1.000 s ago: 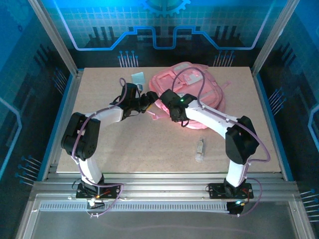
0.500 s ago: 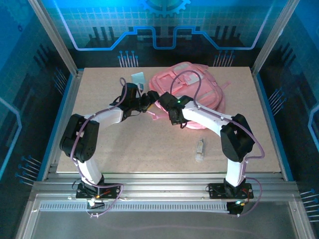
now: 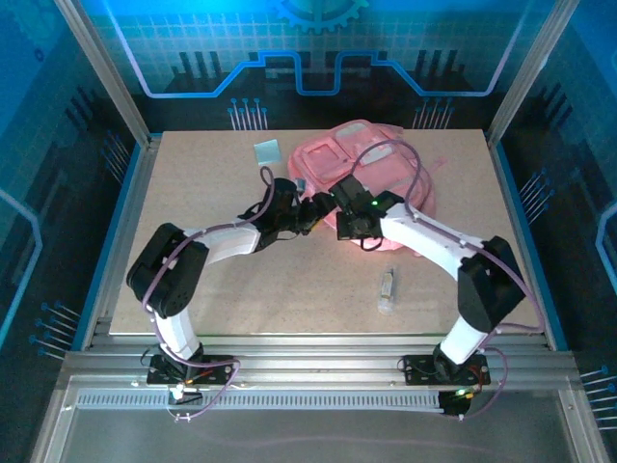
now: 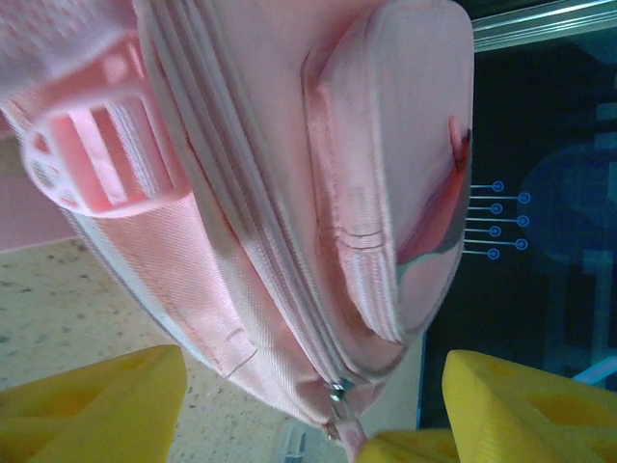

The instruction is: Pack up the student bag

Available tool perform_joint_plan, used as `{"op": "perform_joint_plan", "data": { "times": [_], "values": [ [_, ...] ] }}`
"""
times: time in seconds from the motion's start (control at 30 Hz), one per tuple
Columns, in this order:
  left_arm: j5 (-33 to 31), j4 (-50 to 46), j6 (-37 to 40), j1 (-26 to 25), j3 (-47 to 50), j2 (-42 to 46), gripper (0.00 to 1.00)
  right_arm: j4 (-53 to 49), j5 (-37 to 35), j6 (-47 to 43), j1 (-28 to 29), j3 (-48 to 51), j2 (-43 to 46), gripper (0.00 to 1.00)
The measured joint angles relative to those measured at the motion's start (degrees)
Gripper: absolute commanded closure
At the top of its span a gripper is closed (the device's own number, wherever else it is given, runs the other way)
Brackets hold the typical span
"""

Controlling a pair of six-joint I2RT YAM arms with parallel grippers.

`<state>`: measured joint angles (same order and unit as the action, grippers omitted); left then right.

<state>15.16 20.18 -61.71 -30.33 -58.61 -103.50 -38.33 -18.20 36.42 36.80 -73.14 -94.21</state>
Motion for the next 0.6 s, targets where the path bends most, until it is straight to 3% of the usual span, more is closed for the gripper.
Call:
{"op": "perform_joint_plan", "data": {
  "times": [0.13,0.23,0.3,0.5,0.6],
  "values": [
    [-1.3,1.4,-2.8,-0.7,-0.8,-4.4,0.29,3.6,4.7,0.1,-1.8,3.5,3.5,1.0],
    [-2.3,1.2,-3.3,-1.0,-3.1,-7.2,0.35,5.5,7.0,0.3,-2.8,5.7,4.2,1.0],
    [-2.8,1.2,-3.8,-1.3,-4.9,-8.4,0.45,6.3,7.8,0.5,-3.0,6.6,4.3,1.0],
    [-4.4,2.5,-4.1,-1.9,-6.9,-10.6,1.0,8.0,9.0,0.7,-3.5,8.4,4.8,1.0],
    [-4.4,2.9,-3.8,-2.0,-7.1,-10.7,1.0,8.2,9.3,0.6,-4.1,9.1,4.9,1.0]
  ]
}}
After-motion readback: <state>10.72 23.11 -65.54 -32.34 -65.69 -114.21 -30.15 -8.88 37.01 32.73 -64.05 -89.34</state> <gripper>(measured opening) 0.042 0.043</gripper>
